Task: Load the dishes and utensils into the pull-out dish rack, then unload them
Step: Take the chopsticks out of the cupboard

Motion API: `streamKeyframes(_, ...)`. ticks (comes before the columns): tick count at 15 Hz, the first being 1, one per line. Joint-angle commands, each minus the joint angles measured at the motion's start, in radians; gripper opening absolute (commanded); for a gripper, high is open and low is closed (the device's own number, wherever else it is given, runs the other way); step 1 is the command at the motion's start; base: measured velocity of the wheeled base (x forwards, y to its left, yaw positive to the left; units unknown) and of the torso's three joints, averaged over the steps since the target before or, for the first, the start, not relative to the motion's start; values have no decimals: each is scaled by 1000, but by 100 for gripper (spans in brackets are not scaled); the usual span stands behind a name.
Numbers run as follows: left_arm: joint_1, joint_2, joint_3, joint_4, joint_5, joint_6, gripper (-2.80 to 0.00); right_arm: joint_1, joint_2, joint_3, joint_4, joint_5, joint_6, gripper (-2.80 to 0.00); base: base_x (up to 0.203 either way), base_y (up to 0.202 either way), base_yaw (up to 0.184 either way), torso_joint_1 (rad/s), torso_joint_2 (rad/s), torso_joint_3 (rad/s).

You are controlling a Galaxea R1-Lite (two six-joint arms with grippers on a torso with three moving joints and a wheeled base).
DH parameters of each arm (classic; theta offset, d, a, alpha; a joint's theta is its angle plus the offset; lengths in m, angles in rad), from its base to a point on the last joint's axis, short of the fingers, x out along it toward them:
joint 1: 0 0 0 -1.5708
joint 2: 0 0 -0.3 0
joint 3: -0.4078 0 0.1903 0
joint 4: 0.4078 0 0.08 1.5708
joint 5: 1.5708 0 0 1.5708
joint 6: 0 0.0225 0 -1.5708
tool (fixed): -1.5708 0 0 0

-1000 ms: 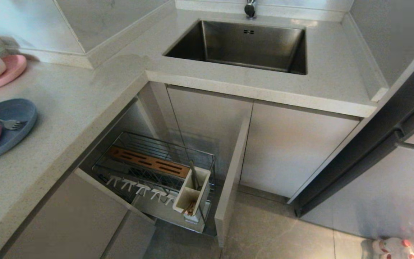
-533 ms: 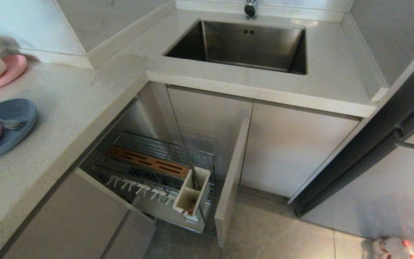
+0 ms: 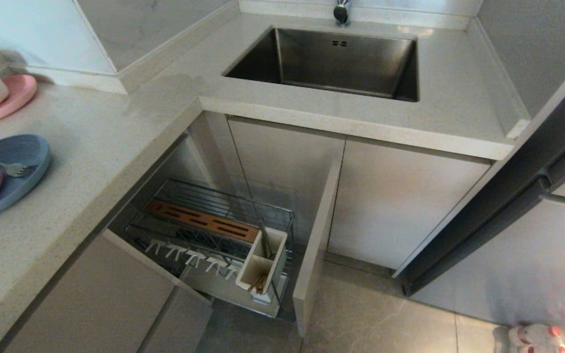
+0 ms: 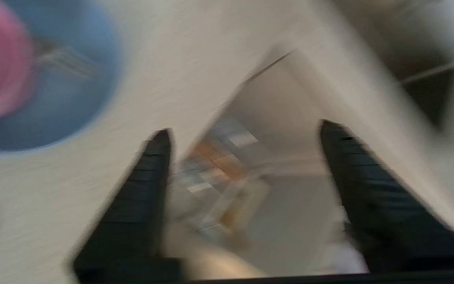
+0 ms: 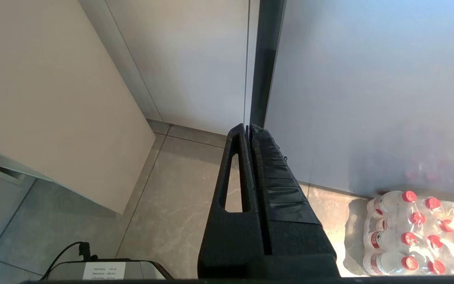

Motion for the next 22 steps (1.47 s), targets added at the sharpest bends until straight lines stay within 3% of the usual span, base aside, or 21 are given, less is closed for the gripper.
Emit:
streamKeyframes(1,-58,-39,39,7,73,50,-280,0,1,0,0,0,0,-280,0,0,0,0,0,0)
streamKeyframes(6,-151,-82,157,22,84,187,-280,0,1,0,0,0,0,-280,0,0,0,0,0,0)
streamKeyframes(9,-236,-121,244,79,91,220,-280,0,0,0,0,0,0,-280,0,0,0,0,0,0)
streamKeyframes(13,-358,-157,381,264,86,212,-280,0,2,0,0,0,0,-280,0,0,0,0,0,0)
streamKeyframes(15,-377,-164,452,288,73,215,-280,0,1,0,0,0,0,-280,0,0,0,0,0,0)
streamKeyframes(18,-416,-118,490,299,3,211,-280,0,0,0,0,0,0,-280,0,0,0,0,0,0)
streamKeyframes(22,-462,38,451,335,-96,76,-280,0,0,0,0,0,0,-280,0,0,0,0,0,0)
